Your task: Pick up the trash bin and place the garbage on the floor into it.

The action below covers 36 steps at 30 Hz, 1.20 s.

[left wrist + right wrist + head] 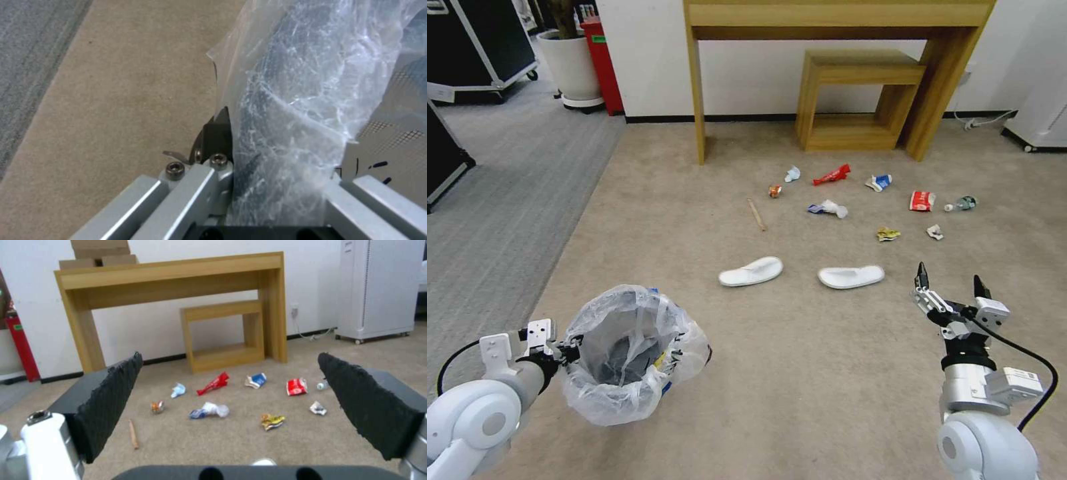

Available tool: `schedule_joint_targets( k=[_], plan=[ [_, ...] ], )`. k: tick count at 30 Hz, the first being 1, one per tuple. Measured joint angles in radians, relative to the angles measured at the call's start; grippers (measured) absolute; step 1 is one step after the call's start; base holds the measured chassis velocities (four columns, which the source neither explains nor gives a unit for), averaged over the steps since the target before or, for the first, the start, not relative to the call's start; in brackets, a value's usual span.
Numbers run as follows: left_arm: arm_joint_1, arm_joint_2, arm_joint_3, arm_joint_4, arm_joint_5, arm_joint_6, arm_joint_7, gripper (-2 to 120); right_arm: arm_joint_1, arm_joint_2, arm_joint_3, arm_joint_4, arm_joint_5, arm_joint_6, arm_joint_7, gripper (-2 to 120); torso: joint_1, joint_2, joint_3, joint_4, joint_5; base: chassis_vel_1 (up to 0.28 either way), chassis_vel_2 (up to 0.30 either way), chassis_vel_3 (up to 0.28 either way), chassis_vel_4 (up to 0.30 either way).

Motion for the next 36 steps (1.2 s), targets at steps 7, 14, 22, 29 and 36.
schedule_joint_targets(
  k=[7, 14, 22, 29, 36],
  plan=[
    [-0.001, -0.008, 0.002, 0.003, 0.002, -0.002, 0.0, 0, 0.002, -0.011, 0.006, 0.003, 0.011, -0.019, -0.001, 100, 0.0, 0.0, 0.0, -0.0006, 0.0004, -0.034, -0.021, 0.021, 0.01],
    [-0.003, -0.009, 0.003, 0.002, 0.003, -0.002, -0.005, 0, 0.003, -0.015, 0.006, 0.005, 0.019, -0.033, -0.001, 100, 0.0, 0.0, 0.0, -0.0003, 0.0001, -0.007, 0.006, 0.004, -0.006],
    [-0.003, -0.01, 0.002, -0.001, 0.002, -0.002, -0.008, 0, 0.003, -0.017, 0.006, 0.006, 0.023, -0.033, 0.0, 100, 0.0, 0.0, 0.0, -0.0002, 0.0, -0.121, 0.103, 0.118, -0.124],
    [-0.001, -0.013, 0.002, -0.001, 0.004, -0.002, -0.008, 0, 0.0, -0.015, 0.006, 0.007, 0.022, -0.029, 0.001, 100, 0.0, 0.0, 0.0, -0.0004, -0.0002, -0.237, 0.224, 0.234, -0.224],
    [0.001, -0.012, 0.002, -0.001, 0.005, -0.004, -0.006, 0, -0.002, -0.01, 0.007, 0.009, 0.019, -0.026, 0.001, 100, 0.0, 0.0, 0.0, -0.0003, 0.0005, -0.266, 0.279, 0.271, -0.279]
  ],
)
